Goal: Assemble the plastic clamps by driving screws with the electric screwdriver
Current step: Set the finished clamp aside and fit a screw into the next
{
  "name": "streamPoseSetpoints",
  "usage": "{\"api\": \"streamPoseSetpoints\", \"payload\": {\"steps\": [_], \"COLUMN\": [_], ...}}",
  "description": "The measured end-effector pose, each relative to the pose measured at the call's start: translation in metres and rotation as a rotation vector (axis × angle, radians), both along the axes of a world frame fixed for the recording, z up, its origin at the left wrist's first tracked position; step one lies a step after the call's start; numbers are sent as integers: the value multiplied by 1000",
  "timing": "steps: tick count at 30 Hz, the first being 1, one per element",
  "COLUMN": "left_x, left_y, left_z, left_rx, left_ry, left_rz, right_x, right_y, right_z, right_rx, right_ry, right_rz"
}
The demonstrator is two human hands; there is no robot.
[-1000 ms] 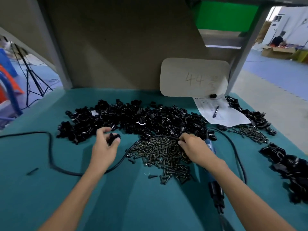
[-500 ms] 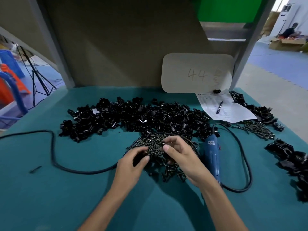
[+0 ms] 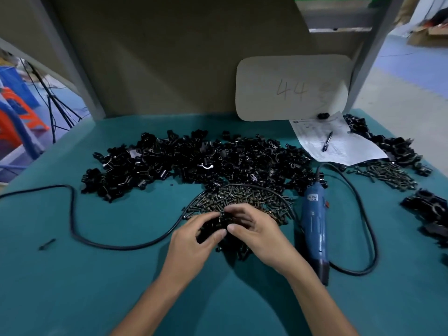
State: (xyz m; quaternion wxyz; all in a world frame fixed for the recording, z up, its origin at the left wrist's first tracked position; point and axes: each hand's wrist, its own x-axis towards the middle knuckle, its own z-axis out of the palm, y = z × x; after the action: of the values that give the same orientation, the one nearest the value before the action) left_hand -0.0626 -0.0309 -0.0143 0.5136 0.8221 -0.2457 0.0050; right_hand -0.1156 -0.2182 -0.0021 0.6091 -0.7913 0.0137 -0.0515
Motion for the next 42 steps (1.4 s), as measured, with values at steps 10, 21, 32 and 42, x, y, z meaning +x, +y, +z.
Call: {"api": "streamPoseSetpoints", "payload": {"steps": [10, 21, 32, 42], "left_x": [-1, -5, -2, -8], "left_y": [1, -1, -1, -1], "left_z": [-2, -3, -5, 1], "left_rx": [-52, -49, -106, 36], "left_ry": [-54, -88, -7, -206], "left_rz": [28, -36, 87, -44], "right_x": [-2, 1, -4, -2], "right_y": [5, 10, 4, 7], "right_z": [2, 2, 9, 6], "right_rx": [113, 298, 322, 363], "right_ry": [18, 96, 152, 125], "right_rz": [48, -79, 97, 38]}}
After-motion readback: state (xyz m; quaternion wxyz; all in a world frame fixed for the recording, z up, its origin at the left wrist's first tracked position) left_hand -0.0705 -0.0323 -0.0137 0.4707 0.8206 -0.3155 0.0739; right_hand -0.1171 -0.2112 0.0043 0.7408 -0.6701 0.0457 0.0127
